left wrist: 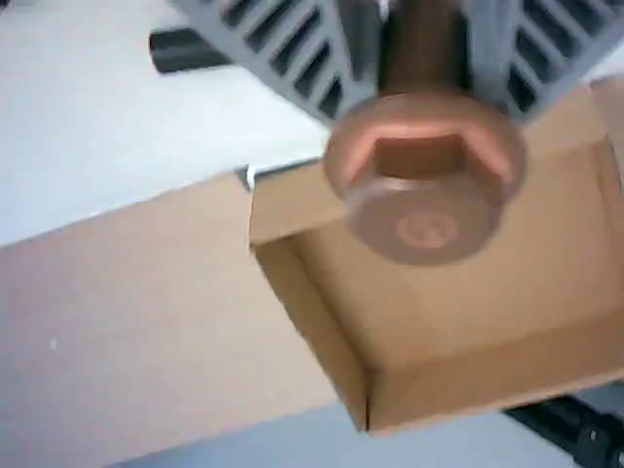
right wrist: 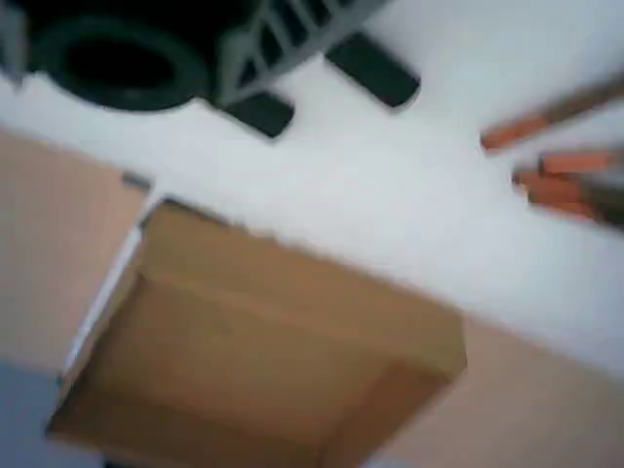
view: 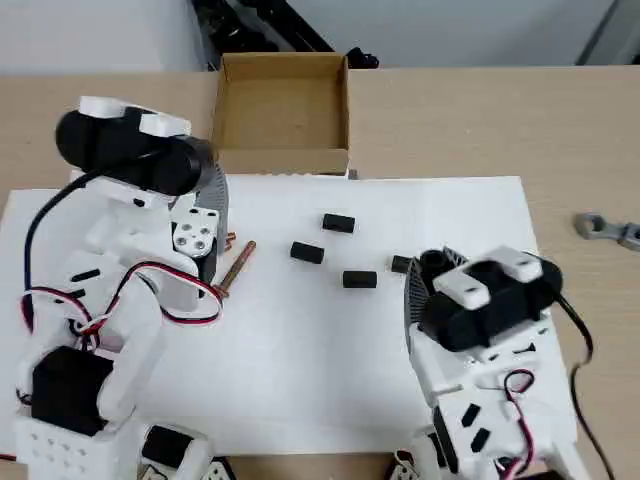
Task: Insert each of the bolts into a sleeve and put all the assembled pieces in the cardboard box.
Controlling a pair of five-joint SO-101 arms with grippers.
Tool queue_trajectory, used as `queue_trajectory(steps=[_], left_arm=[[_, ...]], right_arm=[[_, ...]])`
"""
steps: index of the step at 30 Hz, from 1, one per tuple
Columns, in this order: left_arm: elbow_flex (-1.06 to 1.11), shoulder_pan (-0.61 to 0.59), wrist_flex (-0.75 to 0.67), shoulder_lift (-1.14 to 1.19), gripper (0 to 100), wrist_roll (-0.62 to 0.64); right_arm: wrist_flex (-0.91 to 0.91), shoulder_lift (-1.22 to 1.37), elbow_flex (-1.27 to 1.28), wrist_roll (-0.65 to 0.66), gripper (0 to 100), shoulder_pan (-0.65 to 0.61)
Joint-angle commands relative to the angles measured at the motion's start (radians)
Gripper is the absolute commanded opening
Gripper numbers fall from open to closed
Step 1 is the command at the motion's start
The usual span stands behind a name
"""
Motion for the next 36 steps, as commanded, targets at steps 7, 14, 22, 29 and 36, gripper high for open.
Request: queue_trajectory(steps=[7,14,22,29,36], left_arm=[[-0.008,0.072,-0.172,-0.012,0,0.006],[-0.001,0.198,-0.175,-0.012,0,0.006],[-0.102,0.255,-0.209,-0.009,0,0.115],[-0.114,0.328,-0.236,-0.011,0,0.141],[-0.116,0.331,-0.319,0.1,0,0.245]], right_arm=[[-0.384,-0.076,0.218,-0.201,0.2,-0.054],[-0.437,-0.073,0.273,-0.115,0.2,-0.2],[-0.437,-0.073,0.316,-0.098,0.2,-0.286],[-0.518,-0.077,0.316,-0.098,0.2,-0.288],[-0.57,-0.074,0.336,-0.104,0.2,-0.338]])
